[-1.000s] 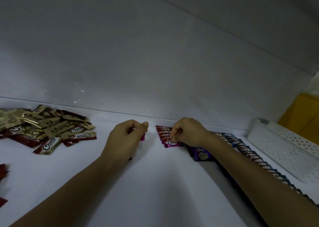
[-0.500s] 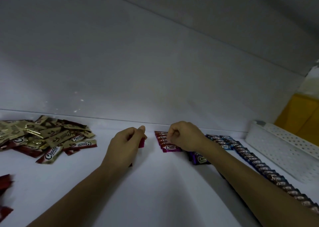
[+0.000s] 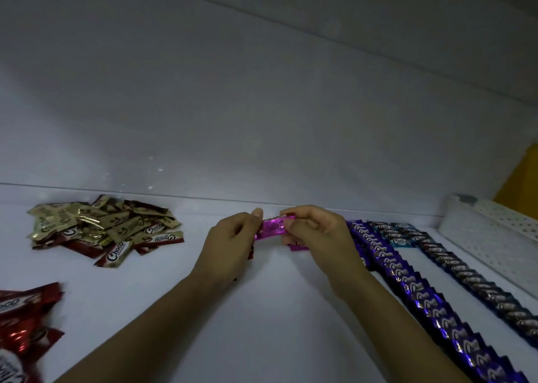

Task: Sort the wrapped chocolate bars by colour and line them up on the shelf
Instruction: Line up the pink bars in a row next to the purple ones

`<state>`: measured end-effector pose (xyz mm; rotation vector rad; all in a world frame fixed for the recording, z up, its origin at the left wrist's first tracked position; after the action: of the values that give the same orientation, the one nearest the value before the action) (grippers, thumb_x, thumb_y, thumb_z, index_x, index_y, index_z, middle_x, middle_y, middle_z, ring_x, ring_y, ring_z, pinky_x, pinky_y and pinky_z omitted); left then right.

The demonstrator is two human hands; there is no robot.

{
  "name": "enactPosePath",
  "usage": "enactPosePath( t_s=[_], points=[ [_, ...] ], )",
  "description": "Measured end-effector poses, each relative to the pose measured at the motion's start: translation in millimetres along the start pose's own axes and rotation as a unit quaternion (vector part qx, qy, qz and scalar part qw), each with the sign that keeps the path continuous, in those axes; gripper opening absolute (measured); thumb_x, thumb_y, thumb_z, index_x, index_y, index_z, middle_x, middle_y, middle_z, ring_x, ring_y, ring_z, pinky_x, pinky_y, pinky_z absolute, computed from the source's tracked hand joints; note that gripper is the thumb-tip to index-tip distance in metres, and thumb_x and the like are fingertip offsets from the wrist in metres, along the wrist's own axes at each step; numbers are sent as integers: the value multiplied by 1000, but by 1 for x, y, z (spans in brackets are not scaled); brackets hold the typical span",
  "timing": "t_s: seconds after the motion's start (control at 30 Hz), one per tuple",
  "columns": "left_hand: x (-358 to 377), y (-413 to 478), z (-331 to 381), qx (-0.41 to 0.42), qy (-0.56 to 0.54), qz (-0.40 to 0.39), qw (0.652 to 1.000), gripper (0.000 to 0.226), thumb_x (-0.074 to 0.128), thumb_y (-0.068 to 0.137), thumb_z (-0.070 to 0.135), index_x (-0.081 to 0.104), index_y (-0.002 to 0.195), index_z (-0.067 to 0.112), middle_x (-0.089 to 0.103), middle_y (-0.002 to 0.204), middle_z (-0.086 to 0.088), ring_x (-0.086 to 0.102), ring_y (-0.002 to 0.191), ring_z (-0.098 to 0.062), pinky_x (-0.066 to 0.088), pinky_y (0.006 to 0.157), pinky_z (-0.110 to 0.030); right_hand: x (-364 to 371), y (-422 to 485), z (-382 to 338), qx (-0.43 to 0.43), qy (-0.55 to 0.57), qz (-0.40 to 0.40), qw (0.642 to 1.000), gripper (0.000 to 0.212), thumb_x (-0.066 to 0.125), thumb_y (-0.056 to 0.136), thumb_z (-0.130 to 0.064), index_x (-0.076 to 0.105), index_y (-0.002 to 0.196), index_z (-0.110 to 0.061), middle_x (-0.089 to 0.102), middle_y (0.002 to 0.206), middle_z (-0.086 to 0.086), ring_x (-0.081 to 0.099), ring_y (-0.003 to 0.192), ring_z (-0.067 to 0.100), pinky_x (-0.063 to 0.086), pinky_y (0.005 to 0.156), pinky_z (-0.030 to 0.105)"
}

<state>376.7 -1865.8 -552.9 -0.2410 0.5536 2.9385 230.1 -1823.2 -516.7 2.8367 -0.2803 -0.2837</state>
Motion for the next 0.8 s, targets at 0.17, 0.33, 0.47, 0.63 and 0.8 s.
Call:
enactPosePath(
  t_s=[0.17, 0.33, 0.47, 0.63, 0.8],
  points=[
    [7, -2, 5, 17, -9, -51, 999, 37, 54, 95, 33, 58, 73, 3, 45, 47, 7, 41, 43, -8, 34, 42, -22, -12, 0, 7, 24, 12, 30, 999, 16, 59, 86, 3, 70, 88, -8, 70, 67, 5, 62, 54, 9, 53, 61, 22],
    [0, -5, 12, 52, 7, -18, 998, 26, 55, 95, 25, 62, 78, 7, 46, 43, 8, 40, 40, -4, 32, 39, -15, -8, -1, 12, 51, 0, 1, 999, 19, 54, 95, -26, 70, 92, -16, 72, 72, -1, 65, 60, 10, 50, 66, 26],
    [1, -1, -1, -39, -106, -31, 993, 35, 48, 99, 24, 57, 71, 7, 42, 52, 4, 35, 42, -8, 28, 38, -17, -10, 1, 22, 104, 71, 4, 992, 23, 46, 98, -15, 69, 102, -14, 71, 91, 7, 65, 68, 13, 50, 69, 26],
    [23, -8, -5, -116, -149, -158, 969, 40, 40, 101, 30, 48, 65, 12, 37, 50, 2, 26, 37, -9, 21, 35, -16, 17, -5, -9, -63, 31, -94, 993, 26, 55, 89, 7, 67, 104, -11, 69, 95, -4, 64, 83, 1, 46, 69, 12],
    [21, -9, -1, -100, -115, -131, 980, 44, 43, 100, 29, 48, 60, 14, 39, 48, 4, 29, 37, -7, 24, 35, -16, -3, 0, -24, -117, -31, -14, 993, 16, 62, 87, -1, 69, 85, -15, 68, 85, -6, 62, 78, 3, 49, 73, 22]
  ],
)
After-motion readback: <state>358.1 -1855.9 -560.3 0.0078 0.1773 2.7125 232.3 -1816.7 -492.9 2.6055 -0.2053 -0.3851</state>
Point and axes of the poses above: each hand's wrist, its own y-axis towards the middle knuckle, its own x-axis out of the palm, z = x × y, the point moved 9 cm from there along y, towards the middle knuckle
